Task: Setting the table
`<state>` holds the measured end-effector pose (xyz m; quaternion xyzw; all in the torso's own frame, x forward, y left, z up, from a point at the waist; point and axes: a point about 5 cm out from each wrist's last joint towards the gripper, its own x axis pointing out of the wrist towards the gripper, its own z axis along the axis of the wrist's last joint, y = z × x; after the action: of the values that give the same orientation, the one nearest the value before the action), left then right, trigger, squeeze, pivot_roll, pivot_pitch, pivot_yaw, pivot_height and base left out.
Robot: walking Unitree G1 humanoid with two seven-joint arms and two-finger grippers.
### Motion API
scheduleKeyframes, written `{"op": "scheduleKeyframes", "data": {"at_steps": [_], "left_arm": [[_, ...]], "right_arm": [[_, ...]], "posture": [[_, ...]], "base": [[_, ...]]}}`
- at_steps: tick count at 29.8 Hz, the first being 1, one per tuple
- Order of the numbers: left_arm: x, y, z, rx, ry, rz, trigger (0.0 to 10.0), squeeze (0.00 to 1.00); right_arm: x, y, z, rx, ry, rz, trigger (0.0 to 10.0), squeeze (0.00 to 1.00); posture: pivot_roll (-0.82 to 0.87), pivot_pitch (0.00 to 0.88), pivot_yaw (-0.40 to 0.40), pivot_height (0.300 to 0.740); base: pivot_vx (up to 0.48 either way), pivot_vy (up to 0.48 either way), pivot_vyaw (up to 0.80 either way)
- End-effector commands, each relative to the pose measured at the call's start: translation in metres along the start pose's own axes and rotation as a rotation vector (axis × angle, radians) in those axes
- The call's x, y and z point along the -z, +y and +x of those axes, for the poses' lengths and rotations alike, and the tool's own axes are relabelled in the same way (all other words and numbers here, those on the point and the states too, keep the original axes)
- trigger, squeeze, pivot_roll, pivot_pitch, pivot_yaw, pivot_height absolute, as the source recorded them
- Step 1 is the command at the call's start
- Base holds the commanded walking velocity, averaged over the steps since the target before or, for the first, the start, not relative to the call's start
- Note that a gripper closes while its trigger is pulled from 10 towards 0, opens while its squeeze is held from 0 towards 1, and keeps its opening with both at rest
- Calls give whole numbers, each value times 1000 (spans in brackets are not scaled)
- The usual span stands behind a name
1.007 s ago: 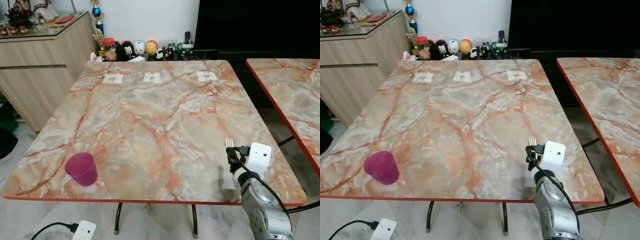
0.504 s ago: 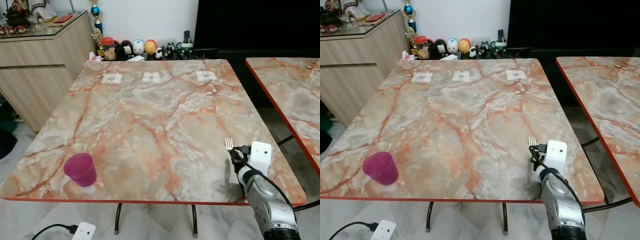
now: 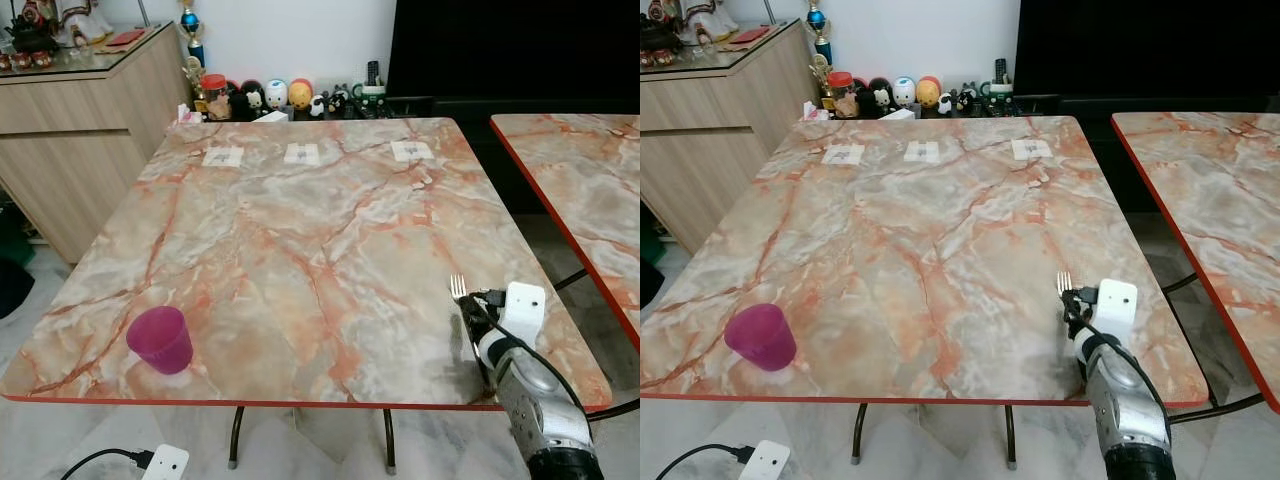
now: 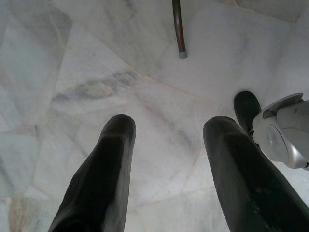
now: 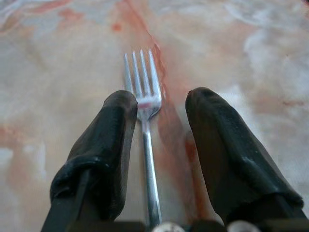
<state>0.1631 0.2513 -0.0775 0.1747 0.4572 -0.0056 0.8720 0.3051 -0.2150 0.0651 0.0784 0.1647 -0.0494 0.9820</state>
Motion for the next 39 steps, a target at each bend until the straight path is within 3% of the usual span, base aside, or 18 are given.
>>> {"op": "scheduleKeyframes", "data": {"at_steps": [1, 19, 21, 39], "left_arm": [[3, 4, -1, -3, 9, 14, 10000, 0], [4, 3, -1, 1, 15, 11, 10000, 0], [4, 3, -1, 1, 15, 9, 10000, 0], [4, 1, -1, 14, 15, 8, 10000, 0]], "right_arm": [[-2, 1, 2, -9, -7, 3, 10000, 0], [21, 8, 3, -67, 108, -15, 10000, 0], [23, 10, 3, -76, 116, -17, 0, 0], [26, 12, 3, -95, 124, -39, 0, 0]], "posture": [[57, 1, 30, 740], [62, 4, 28, 740], [62, 4, 28, 740], [61, 5, 26, 740]], "base": [[0, 0, 0], [0, 0, 0], [0, 0, 0], [0, 0, 0]]}}
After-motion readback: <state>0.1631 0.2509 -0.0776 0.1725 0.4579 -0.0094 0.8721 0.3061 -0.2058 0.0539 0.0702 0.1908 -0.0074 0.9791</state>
